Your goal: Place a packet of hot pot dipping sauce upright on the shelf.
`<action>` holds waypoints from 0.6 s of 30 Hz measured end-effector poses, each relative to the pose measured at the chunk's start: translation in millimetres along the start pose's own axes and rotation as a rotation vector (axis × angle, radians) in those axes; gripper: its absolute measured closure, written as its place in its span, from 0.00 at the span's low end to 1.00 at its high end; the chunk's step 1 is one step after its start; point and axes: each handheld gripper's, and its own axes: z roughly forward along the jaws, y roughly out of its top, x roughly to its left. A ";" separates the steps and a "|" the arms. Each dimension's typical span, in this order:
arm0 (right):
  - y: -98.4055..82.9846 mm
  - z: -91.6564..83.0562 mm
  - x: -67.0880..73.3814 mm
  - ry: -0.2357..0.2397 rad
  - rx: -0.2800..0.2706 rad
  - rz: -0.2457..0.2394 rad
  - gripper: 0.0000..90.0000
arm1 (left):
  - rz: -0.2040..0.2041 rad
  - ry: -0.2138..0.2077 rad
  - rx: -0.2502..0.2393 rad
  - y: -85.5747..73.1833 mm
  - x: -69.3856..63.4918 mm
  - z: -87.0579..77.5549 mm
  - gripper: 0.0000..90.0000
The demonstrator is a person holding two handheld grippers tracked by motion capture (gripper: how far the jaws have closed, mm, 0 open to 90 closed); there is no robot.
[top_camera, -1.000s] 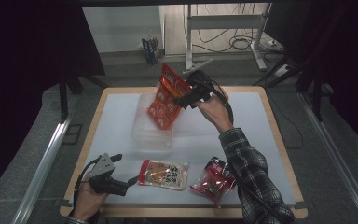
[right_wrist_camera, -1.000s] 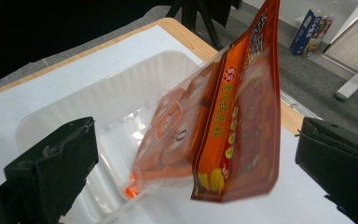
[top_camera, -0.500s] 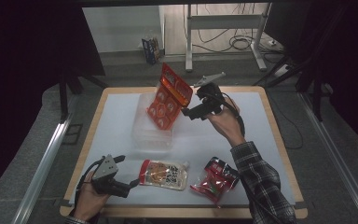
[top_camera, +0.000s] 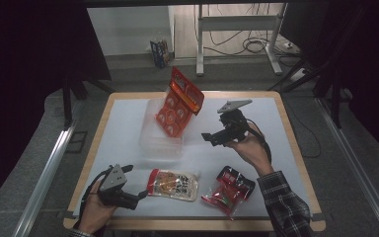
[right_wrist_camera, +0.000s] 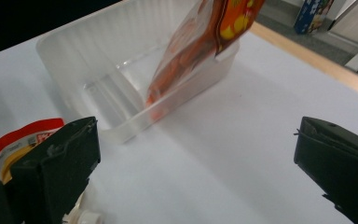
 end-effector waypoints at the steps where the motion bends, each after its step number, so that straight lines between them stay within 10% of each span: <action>1: -2.7 -0.4 0.4 0.003 0.001 0.008 0.00 | 0.000 0.000 0.001 0.0 -0.1 0.1 0.02; 9: -31.1 -4.4 8.6 0.038 0.064 0.028 0.07 | 0.002 -0.001 0.002 0.1 -0.6 0.3 0.02; 18: -56.1 -14.3 18.5 0.043 0.091 0.019 0.43 | 0.013 -0.007 0.008 0.5 -1.8 0.9 0.02</action>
